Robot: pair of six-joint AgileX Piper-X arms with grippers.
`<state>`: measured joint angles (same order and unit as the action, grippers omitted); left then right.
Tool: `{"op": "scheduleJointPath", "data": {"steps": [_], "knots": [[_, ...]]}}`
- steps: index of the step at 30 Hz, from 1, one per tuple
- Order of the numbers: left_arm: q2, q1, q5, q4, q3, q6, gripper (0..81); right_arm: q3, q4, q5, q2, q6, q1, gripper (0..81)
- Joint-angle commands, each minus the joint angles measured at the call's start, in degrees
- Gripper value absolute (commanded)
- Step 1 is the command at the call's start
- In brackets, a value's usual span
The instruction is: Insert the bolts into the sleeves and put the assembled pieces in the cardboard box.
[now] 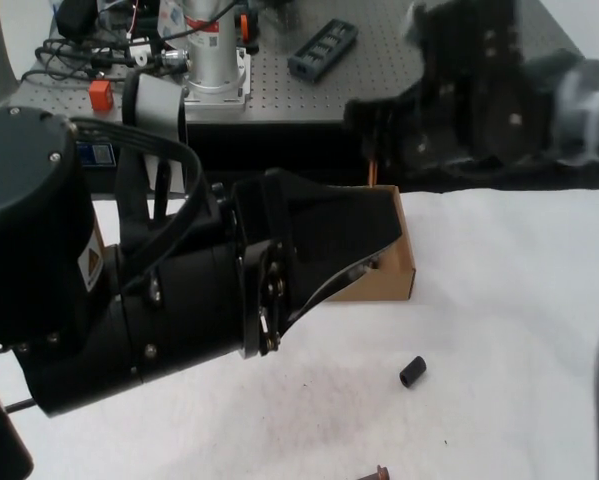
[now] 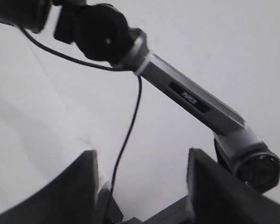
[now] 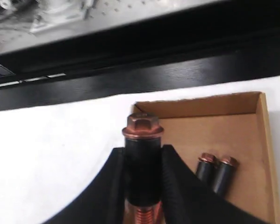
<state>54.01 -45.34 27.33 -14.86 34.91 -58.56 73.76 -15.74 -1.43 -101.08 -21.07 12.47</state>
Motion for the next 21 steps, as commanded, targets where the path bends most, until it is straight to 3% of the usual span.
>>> {"op": "scheduleJointPath", "data": {"steps": [1, 7, 10, 15, 17, 21], "knots": [[-0.2, -0.1, 0.4, -0.1, 0.3, 0.7, 41.1, 7.0, -8.5, 2.2, -6.9, 0.3, -0.3, 0.3], [-0.2, -0.1, 0.4, 3.3, 0.3, 0.7, 41.1, 11.4, -12.6, 1.9, -15.1, 0.3, -0.5, 2.1], [-0.2, -0.1, 0.4, 6.1, 0.3, 0.7, 41.1, 11.8, -13.2, 1.9, -17.2, 0.1, -0.6, 10.4], [-0.2, -0.1, -1.1, 8.1, 0.3, 1.4, 41.1, 11.8, -13.0, 0.7, -17.6, 0.1, -0.8, 37.3], [-0.2, -0.1, -1.9, 10.0, 0.3, 2.8, 41.1, 11.8, -13.0, -0.7, -16.7, -1.2, -1.1, 41.0], [0.4, -0.1, -1.3, 16.0, 0.4, 11.5, 41.1, 11.3, -13.5, -1.0, -11.5, -3.3, -2.2, 40.9]]}}
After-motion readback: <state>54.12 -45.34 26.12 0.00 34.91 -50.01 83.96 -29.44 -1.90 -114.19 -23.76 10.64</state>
